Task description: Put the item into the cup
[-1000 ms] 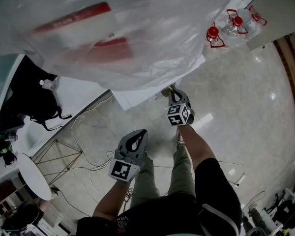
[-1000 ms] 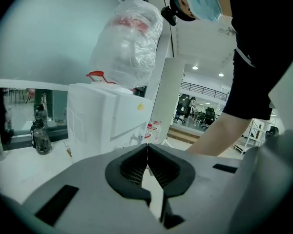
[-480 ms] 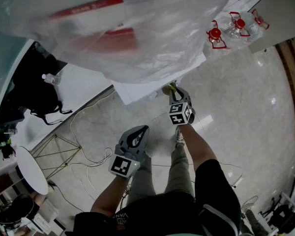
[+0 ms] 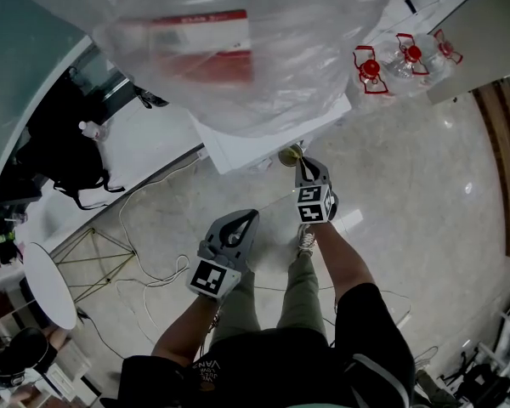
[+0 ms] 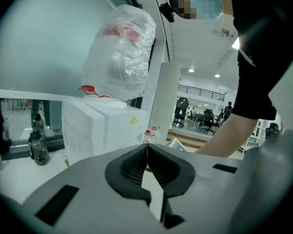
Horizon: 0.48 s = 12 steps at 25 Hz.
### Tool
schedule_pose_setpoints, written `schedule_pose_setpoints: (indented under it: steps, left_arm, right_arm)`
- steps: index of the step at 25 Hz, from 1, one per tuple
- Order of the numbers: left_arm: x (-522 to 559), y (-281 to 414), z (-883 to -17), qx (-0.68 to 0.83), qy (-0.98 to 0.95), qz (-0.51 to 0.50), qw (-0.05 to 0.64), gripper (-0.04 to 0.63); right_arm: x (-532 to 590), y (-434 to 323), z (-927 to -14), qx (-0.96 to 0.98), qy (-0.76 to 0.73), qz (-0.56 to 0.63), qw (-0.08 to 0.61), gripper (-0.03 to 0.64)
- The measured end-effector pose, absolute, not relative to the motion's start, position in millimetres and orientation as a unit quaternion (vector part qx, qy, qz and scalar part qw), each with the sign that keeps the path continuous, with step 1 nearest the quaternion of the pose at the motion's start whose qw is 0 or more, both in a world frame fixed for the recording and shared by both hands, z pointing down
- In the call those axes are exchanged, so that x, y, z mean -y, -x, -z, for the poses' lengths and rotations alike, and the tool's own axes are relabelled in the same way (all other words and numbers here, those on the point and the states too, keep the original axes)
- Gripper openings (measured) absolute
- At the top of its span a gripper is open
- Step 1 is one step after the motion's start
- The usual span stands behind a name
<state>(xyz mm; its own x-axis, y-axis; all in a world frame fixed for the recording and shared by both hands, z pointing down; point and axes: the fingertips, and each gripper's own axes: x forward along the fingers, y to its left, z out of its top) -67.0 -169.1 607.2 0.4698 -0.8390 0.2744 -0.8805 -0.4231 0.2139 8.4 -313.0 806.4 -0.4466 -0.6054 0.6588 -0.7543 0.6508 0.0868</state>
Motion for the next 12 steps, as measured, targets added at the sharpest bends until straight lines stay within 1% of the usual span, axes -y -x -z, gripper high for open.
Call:
schedule_pose_setpoints:
  steps: [12]
  left_arm:
    - [168, 52, -551, 0.508, -0.849, -0.052, 0.135, 0.02]
  right_arm:
    - [272, -29, -704, 0.856, -0.424, -0.14, 0.26, 0.049]
